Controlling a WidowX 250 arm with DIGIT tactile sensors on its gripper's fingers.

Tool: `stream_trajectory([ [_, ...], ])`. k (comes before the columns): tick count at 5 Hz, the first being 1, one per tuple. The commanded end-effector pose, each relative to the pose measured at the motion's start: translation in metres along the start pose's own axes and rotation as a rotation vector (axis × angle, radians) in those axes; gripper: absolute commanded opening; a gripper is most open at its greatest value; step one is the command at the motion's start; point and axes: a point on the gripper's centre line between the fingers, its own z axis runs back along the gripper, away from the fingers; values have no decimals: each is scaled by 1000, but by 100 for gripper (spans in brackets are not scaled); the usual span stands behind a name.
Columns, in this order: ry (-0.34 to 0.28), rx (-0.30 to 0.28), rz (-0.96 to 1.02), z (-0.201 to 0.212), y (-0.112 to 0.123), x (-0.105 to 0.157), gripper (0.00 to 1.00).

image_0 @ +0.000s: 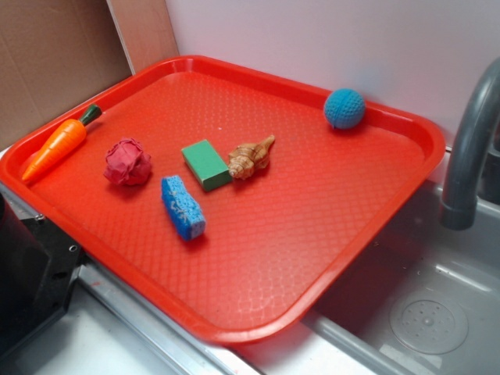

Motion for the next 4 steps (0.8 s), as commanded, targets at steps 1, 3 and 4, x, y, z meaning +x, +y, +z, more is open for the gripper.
stream_trajectory([
  [1, 0, 0, 0, 0, 0, 0, 100],
  [3, 29, 52, 421, -70, 74, -6, 100],
  [4, -1, 76, 552, -97, 103, -13, 100],
])
